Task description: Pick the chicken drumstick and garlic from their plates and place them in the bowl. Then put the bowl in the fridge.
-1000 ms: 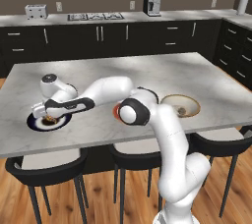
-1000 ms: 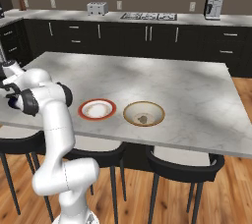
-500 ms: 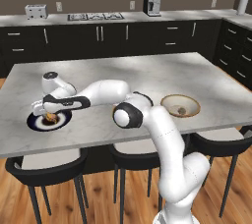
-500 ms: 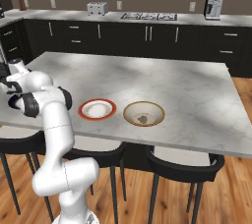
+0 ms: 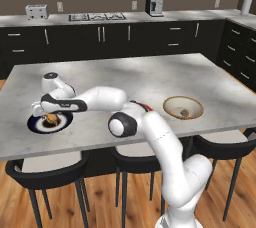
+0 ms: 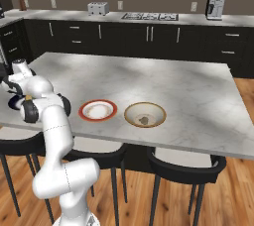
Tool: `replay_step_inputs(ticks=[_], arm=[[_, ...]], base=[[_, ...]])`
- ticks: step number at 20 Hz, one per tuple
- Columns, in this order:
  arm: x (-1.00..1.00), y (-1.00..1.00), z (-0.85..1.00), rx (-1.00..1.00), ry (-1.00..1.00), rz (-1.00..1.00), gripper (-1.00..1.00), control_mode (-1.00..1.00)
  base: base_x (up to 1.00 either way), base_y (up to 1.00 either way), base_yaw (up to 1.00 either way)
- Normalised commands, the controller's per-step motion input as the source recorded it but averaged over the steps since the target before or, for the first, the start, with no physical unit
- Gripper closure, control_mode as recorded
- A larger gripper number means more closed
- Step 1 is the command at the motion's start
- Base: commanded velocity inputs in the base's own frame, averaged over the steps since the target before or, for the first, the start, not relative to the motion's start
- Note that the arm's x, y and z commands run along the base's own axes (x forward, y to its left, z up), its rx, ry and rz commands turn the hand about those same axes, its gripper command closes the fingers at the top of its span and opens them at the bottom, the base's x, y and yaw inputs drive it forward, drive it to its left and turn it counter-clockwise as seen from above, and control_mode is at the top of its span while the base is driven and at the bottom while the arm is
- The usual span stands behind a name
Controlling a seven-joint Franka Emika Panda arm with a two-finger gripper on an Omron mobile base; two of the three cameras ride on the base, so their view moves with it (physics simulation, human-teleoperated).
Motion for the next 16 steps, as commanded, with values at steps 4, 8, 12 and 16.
replay_step_inputs(ticks=[4, 8, 12, 16], arm=[[0.05, 0.04, -0.18, 0.0, 0.01, 0.0, -1.0, -1.0], [0.0, 0.0, -0.16, -0.05, 0.0, 0.0, -1.0, -1.0], [0.0, -0.01, -0.14, -0.03, 0.0, 0.0, -1.0, -1.0], [0.0, 0.0, -0.1, -0.01, 0.0, 0.0, 1.0, -1.0]], base=[[0.0, 0.0, 0.0], [0.0, 0.0, 0.0], [0.0, 0.0, 0.0], [0.0, 0.0, 0.0]])
